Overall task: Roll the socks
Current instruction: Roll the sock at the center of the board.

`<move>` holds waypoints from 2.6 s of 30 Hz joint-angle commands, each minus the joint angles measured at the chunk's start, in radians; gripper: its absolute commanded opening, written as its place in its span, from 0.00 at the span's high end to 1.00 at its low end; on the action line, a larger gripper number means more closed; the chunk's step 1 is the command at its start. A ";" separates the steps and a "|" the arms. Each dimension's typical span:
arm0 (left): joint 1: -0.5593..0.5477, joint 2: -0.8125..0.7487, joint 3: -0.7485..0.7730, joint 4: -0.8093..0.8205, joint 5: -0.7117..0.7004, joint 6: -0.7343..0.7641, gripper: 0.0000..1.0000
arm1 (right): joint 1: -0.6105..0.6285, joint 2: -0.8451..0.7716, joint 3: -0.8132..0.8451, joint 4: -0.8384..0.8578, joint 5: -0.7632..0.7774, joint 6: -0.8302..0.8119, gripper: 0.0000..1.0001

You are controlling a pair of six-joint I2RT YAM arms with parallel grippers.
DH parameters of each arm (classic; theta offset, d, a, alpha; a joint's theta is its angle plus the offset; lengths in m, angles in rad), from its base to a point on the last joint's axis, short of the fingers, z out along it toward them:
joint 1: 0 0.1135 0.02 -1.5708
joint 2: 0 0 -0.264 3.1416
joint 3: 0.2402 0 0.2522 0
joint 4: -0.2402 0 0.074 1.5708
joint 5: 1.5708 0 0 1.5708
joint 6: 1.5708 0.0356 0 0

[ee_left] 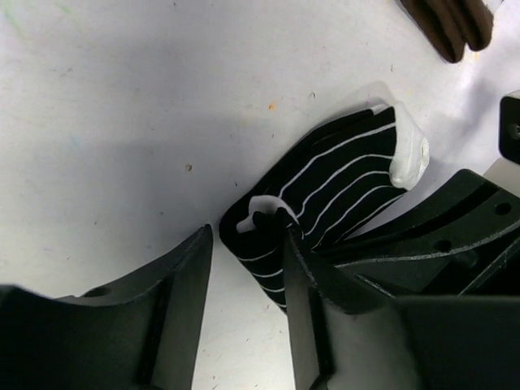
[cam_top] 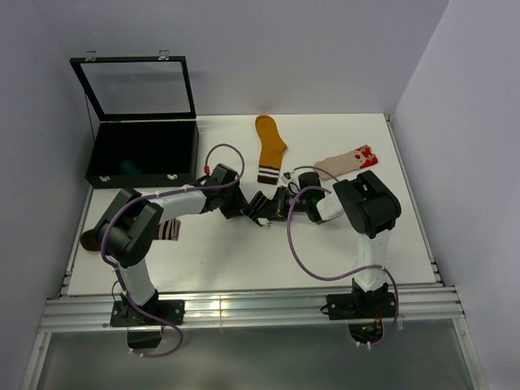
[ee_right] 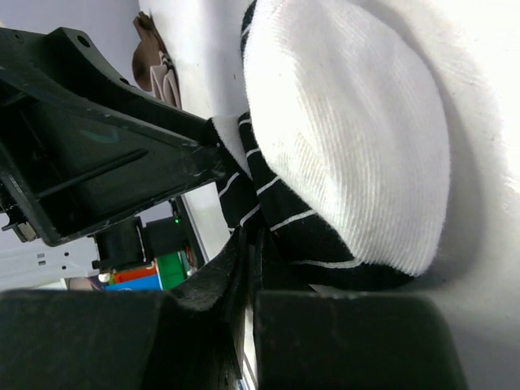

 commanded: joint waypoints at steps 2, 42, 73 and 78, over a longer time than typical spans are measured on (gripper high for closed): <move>-0.007 0.038 0.046 -0.050 -0.033 -0.001 0.57 | -0.012 -0.003 0.001 -0.147 0.141 -0.095 0.96; -0.022 0.129 0.176 -0.200 -0.039 0.090 0.70 | 0.544 -0.316 0.056 -0.417 1.209 -0.873 0.50; 0.045 -0.172 -0.009 -0.148 -0.157 0.060 0.44 | 0.333 -0.135 0.373 -0.951 0.577 -0.477 1.00; 0.045 -0.239 -0.095 -0.090 -0.125 0.054 0.41 | 0.256 -0.081 0.392 -0.905 0.326 -0.393 1.00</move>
